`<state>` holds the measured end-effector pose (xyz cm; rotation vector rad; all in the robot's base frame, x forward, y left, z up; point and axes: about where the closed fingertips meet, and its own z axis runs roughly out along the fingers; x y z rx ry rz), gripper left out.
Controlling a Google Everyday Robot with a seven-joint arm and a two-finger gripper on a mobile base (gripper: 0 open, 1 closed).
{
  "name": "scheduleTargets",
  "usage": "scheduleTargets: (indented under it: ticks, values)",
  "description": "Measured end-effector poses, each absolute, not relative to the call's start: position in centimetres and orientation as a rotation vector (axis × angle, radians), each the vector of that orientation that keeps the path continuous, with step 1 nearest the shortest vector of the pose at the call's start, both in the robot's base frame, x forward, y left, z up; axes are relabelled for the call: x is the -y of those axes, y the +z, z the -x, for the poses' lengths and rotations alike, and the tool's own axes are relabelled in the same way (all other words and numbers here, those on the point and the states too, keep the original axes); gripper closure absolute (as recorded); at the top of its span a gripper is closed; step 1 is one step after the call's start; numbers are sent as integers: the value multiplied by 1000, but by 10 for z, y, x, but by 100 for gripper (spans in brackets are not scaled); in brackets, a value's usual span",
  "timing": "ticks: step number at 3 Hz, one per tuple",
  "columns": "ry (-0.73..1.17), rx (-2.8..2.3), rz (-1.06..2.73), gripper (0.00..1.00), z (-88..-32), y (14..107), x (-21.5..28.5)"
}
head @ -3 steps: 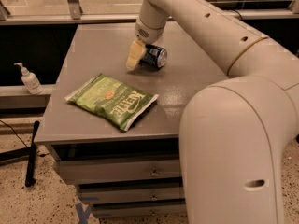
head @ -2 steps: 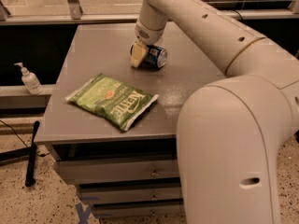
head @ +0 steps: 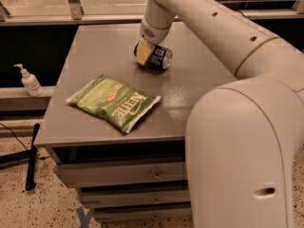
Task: Place pepsi can upright
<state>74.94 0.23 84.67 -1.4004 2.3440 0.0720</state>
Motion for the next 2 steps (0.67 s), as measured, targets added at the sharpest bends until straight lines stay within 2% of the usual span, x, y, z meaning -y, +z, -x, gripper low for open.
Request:
scheduleTargets:
  ticks: [1, 2]
  values:
    - [144, -2277, 1380, 100, -736, 872, -1]
    - [289, -2131, 1334, 100, -721, 911, 4]
